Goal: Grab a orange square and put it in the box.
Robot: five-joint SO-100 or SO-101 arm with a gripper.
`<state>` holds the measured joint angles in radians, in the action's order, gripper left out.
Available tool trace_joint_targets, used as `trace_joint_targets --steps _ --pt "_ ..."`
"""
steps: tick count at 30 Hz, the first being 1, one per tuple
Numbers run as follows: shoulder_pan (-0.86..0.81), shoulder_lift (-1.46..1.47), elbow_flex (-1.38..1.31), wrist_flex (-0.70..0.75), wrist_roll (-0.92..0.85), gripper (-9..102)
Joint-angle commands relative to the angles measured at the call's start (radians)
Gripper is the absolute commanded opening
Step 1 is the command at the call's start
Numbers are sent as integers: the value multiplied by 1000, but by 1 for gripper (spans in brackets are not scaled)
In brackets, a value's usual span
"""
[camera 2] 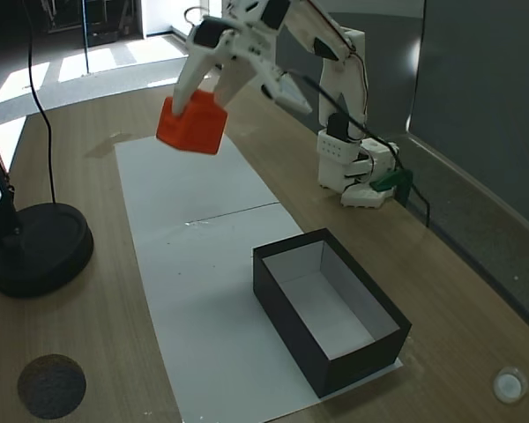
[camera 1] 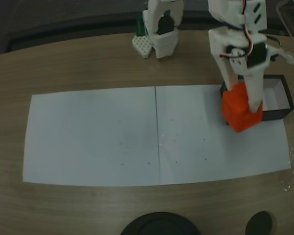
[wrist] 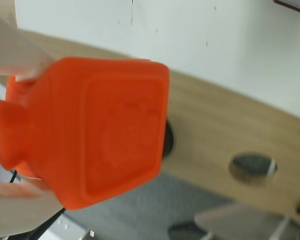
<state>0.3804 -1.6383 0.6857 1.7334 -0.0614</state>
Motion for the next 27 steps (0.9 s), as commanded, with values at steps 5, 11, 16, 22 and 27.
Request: trace_joint_targets --steps 5,11,16,22,27 --pt "394 -495 403 -8 -15 0" --pt "495 -561 712 -110 -91 0" --pt "506 -505 836 -250 -91 0" --pt "508 -341 945 -453 -89 0" --pt "512 -199 979 -557 -78 0"
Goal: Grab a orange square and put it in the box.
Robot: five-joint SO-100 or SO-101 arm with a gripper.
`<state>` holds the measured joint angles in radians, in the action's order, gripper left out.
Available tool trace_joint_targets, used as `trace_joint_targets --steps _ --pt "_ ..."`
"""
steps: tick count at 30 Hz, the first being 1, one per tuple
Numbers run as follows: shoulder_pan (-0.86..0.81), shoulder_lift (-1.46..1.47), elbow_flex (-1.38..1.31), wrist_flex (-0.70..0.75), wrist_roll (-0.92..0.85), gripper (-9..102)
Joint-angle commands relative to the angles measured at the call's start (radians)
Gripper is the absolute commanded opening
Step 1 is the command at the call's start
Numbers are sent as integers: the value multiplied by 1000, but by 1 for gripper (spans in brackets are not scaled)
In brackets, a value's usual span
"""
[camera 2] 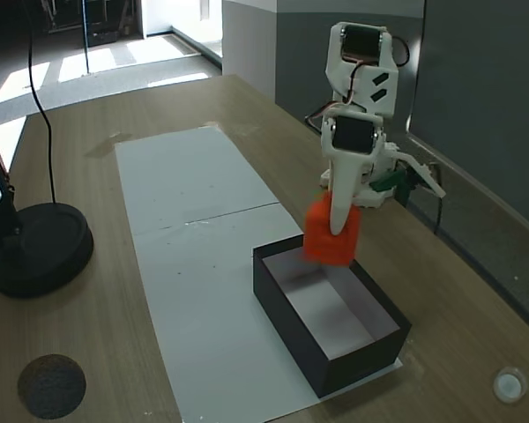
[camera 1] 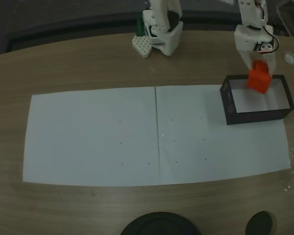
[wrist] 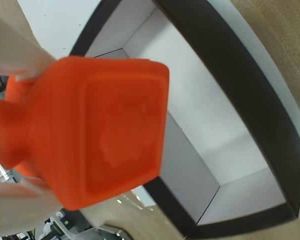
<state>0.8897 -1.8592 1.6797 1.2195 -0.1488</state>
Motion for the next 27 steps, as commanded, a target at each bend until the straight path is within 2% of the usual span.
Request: trace_joint_targets --steps 1,10,12,17,19,23,27 --pt "8 43 -15 -60 21 0" --pt "26 186 -23 -146 34 0" --pt "23 209 -28 -152 34 3" --pt "18 212 -31 -124 29 36" --pt "18 190 -60 -80 14 43" --pt "-8 64 -164 34 11 36" --pt "-167 -163 -370 178 17 14"
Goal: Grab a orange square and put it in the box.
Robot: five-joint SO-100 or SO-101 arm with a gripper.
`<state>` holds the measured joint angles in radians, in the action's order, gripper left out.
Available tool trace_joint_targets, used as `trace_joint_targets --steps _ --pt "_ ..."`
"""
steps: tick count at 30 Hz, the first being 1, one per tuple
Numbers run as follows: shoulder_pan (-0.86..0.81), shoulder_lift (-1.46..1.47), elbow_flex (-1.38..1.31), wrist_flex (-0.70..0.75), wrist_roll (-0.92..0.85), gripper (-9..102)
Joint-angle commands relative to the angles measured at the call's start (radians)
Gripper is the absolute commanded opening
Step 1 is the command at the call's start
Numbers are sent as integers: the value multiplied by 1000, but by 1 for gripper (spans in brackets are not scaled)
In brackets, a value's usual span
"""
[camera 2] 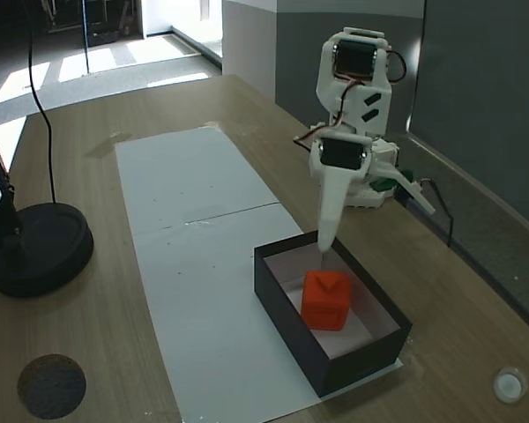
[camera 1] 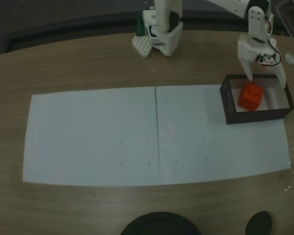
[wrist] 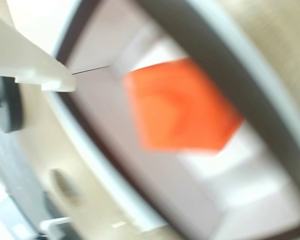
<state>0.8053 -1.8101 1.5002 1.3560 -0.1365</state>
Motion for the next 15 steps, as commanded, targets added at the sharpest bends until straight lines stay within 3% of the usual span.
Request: trace_joint_targets --steps 1,2,8,15 --pt "-143 -276 -249 81 5 7" --pt "-207 -342 -301 123 5 0" --pt "-568 -769 -304 347 6 0" --pt "-747 -1272 141 304 6 0"
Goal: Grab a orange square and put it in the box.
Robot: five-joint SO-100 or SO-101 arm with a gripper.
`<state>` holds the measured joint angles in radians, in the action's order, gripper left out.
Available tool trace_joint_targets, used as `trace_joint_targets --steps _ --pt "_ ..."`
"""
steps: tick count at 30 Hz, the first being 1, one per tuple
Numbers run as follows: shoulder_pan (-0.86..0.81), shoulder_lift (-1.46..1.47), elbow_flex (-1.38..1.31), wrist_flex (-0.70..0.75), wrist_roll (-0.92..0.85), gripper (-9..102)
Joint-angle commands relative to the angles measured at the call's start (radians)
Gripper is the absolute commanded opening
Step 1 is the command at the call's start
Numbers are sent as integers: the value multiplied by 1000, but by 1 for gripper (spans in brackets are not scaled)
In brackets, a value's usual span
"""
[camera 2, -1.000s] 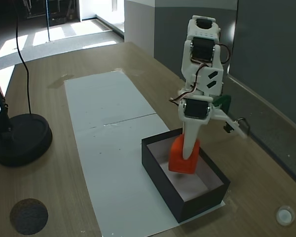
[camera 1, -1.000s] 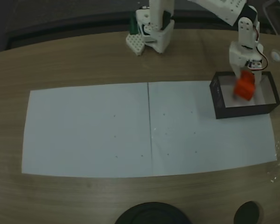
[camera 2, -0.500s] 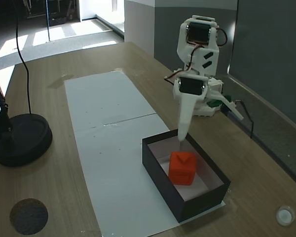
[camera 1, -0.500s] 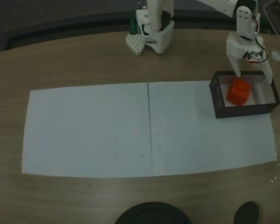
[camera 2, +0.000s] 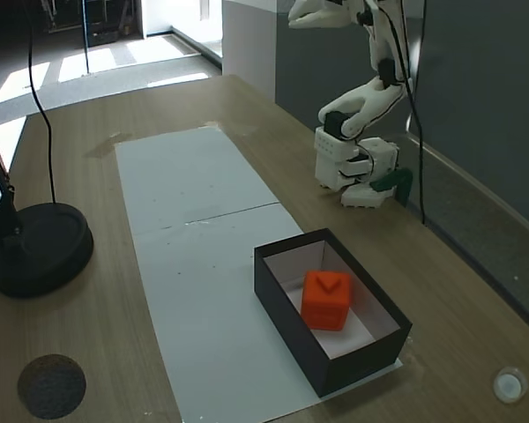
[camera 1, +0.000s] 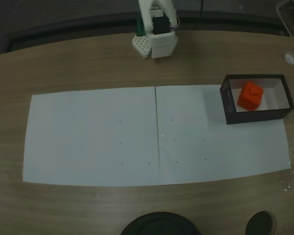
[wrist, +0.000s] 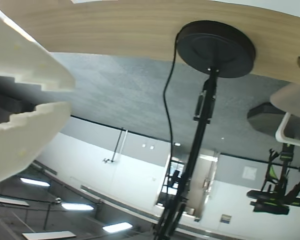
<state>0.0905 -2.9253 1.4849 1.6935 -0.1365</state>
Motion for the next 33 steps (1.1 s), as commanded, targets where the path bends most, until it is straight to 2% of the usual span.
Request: trace_joint_targets --steps 1,7,10,13,20,28,33 --pt "-54 -224 233 -49 6 0" --pt "-198 -566 609 -187 -2 0" --pt "-241 -538 686 -233 -2 0" --pt "-241 -518 772 -344 -3 0" --pt "-189 -518 1181 -572 5 0" --pt "-37 -518 1436 -612 8 0" --pt "-34 -518 1559 -601 57 0"
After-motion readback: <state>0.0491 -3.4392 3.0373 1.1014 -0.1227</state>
